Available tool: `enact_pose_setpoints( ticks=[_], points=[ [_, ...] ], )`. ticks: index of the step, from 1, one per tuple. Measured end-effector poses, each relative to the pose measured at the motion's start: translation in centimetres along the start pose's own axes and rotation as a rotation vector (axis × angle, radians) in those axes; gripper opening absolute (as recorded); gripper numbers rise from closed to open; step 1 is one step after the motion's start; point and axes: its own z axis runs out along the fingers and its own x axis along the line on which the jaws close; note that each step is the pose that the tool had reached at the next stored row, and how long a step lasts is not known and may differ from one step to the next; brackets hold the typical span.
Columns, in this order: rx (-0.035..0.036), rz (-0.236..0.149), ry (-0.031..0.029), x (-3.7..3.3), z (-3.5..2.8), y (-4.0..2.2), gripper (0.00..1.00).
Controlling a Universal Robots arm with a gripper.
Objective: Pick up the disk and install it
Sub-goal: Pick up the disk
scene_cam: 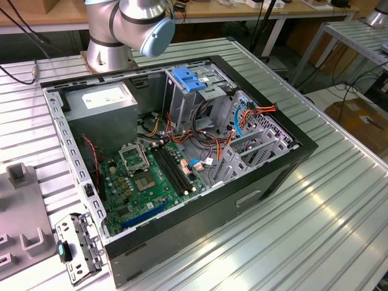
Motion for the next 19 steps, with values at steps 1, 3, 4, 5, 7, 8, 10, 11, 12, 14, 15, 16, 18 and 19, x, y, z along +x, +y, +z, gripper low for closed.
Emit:
enact_pose_setpoints(
  ticks=[1,3,4,5,7,8,10,11,12,14,15,16,18,19],
  points=[
    [0.0000,0.000,0.0000,0.00,0.00,0.00,0.11],
    [0.0000,0.000,0.0000,0.00,0.00,0.00,0.11],
    [0.0000,0.000,-0.0001,0.00,0.00,0.00,0.11],
    [0.0000,0.000,-0.0001,0.00,0.00,0.00,0.11],
    [0.0000,-0.001,0.0000,0.01,0.00,0.00,0.11],
    [0.0001,-0.003,0.0000,0.01,0.00,0.00,0.11],
    [0.0003,-0.012,0.0005,0.01,0.00,0.00,0.11],
    [0.0006,-0.030,0.0011,0.01,0.01,0.00,0.11],
    [0.0008,-0.040,0.0017,0.01,0.00,0.00,0.11],
    [0.0013,-0.066,0.0027,0.01,0.00,0.00,0.11],
    [0.0016,-0.079,0.0033,0.01,0.00,0.00,0.11],
    [0.0019,-0.094,0.0039,0.01,0.00,0.00,0.11],
    [0.0026,-0.134,0.0056,0.01,0.00,0.00,0.11],
    [0.0030,-0.150,0.0062,0.01,0.00,0.00,0.11]
  ],
)
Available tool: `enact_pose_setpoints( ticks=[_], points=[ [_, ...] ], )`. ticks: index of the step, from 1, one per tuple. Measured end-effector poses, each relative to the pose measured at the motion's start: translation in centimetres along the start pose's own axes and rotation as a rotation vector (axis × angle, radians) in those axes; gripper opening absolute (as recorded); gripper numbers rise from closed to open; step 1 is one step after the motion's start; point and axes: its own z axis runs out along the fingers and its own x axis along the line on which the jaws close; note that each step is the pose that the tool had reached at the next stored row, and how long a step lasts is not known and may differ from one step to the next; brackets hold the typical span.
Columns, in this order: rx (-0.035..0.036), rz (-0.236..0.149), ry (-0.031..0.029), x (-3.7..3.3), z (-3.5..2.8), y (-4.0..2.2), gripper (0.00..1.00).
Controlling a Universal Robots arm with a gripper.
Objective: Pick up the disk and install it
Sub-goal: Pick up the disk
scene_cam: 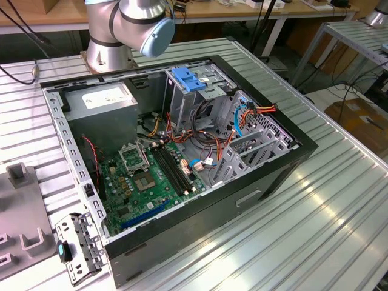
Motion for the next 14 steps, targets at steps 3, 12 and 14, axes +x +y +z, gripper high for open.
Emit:
enact_pose_setpoints(
  ticks=[3,12,14],
  points=[
    [0.0012,-0.063,0.0027,0.00,0.00,0.00,0.11],
    [0.0047,-0.241,0.0101,0.00,0.00,0.00,0.11],
    [0.0054,-0.274,0.0115,0.00,0.00,0.00,0.11]
  ],
)
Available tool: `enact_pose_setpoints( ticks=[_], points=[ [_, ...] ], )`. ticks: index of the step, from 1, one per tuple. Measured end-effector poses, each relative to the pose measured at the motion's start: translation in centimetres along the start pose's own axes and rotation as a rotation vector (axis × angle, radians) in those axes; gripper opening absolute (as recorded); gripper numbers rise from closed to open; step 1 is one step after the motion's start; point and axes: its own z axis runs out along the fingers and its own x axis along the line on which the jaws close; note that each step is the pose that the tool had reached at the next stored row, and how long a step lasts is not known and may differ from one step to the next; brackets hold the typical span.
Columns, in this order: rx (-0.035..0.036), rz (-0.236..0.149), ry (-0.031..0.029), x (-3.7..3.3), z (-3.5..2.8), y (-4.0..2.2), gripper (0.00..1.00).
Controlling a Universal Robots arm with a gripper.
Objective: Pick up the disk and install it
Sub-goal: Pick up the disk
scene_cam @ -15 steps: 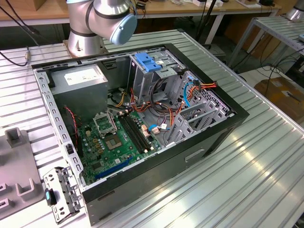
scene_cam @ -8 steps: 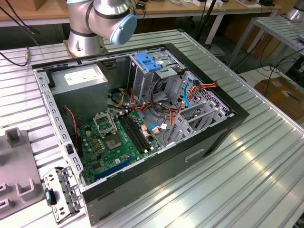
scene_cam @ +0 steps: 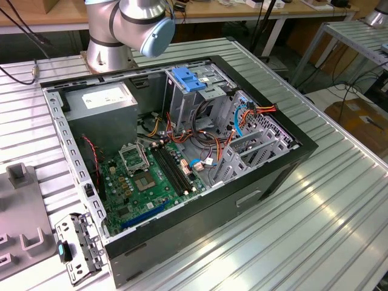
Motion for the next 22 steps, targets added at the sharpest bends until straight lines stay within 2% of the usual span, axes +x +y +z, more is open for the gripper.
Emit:
enact_pose_setpoints(
  ticks=[7,9,22],
  points=[
    [0.0021,-0.106,0.0045,0.00,0.00,0.00,0.11],
    [0.0031,-0.157,0.0066,0.00,0.00,0.00,0.11],
    [0.0073,-0.368,0.0154,-0.01,0.00,-0.01,0.11]
  ],
)
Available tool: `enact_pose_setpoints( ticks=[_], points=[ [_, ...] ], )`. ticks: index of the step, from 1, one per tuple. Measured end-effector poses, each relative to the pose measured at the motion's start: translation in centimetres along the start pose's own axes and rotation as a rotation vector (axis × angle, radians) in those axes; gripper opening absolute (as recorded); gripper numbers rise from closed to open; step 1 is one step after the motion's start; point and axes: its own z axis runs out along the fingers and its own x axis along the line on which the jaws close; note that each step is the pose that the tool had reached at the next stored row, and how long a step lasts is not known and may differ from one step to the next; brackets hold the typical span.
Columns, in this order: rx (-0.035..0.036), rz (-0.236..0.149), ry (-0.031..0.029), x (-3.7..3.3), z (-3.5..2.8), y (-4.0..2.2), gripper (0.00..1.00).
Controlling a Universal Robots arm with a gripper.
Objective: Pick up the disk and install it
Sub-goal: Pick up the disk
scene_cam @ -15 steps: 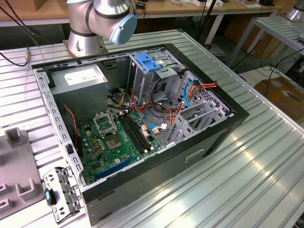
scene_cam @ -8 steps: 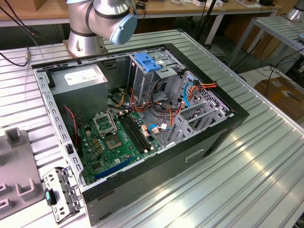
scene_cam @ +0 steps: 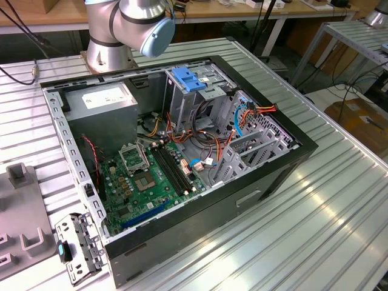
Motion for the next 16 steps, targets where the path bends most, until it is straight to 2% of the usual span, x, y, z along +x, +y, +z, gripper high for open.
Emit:
enact_pose_setpoints(
  ticks=[7,8,10,13,16],
  points=[
    [0.0022,-0.113,0.0048,-0.01,0.00,0.00,0.11],
    [0.0028,-0.142,0.0060,-0.01,0.00,-0.01,0.11],
    [0.0034,-0.173,0.0073,-0.02,0.00,-0.01,0.11],
    [0.0051,-0.256,0.0107,-0.02,0.00,-0.01,0.11],
    [0.0056,-0.283,0.0119,-0.02,0.00,-0.01,0.11]
  ],
)
